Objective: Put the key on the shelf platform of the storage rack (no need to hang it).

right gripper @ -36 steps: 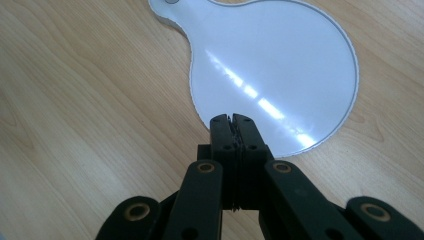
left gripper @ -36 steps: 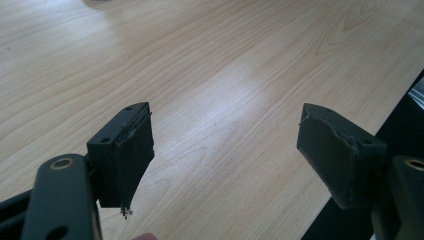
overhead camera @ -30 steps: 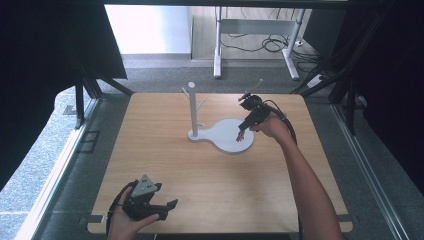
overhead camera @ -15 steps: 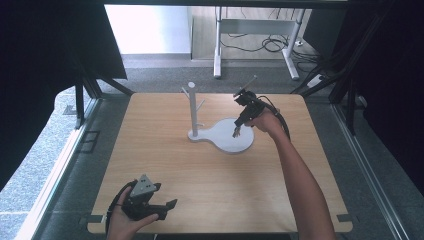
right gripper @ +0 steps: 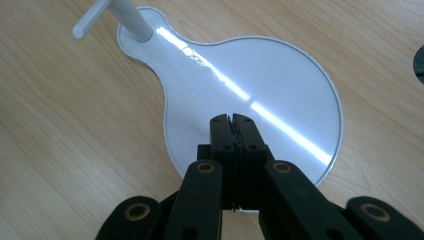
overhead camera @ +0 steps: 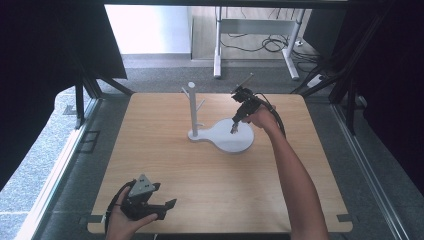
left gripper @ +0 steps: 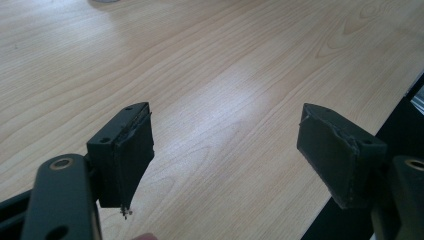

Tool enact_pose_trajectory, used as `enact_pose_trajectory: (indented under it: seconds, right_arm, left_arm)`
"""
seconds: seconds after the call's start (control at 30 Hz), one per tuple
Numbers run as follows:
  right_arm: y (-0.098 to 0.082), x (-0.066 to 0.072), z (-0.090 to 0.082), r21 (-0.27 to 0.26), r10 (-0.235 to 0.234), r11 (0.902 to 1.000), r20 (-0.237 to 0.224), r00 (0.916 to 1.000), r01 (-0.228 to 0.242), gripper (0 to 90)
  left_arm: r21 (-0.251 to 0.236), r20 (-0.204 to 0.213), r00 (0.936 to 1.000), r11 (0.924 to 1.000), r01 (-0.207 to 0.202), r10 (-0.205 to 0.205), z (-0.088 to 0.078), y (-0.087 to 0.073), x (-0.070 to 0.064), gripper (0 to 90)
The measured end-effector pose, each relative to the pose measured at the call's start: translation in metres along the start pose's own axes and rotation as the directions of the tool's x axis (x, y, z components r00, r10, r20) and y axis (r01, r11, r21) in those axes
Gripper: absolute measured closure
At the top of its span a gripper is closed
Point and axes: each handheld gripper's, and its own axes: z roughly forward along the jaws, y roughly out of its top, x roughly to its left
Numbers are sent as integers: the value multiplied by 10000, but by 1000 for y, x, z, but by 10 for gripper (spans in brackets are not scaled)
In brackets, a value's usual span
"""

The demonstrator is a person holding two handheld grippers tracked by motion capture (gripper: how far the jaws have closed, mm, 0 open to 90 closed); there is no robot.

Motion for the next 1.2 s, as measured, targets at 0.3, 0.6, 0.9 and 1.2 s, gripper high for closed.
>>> enact_pose_trajectory:
  seconds: [0.3,0.6,0.9,1.2]
  right_arm:
    - [5,-4,16,31,93,10000,78,9999,-94,898]
    - [2,-6,40,250,195,9995,-57,9998,-193,898]
    - [-1,-6,47,169,215,9996,-102,9997,-213,897]
    - [-6,-12,48,140,432,9990,-51,9991,-431,888]
  left_arm:
    - [-48,-45,10000,10000,21,-21,-2,0,1,230]
    - [-5,0,10000,10000,-4,4,0,0,0,230]
    - [17,17,10000,10000,-13,13,1,0,0,230]
    - [64,25,10000,10000,-64,64,2,0,-1,230]
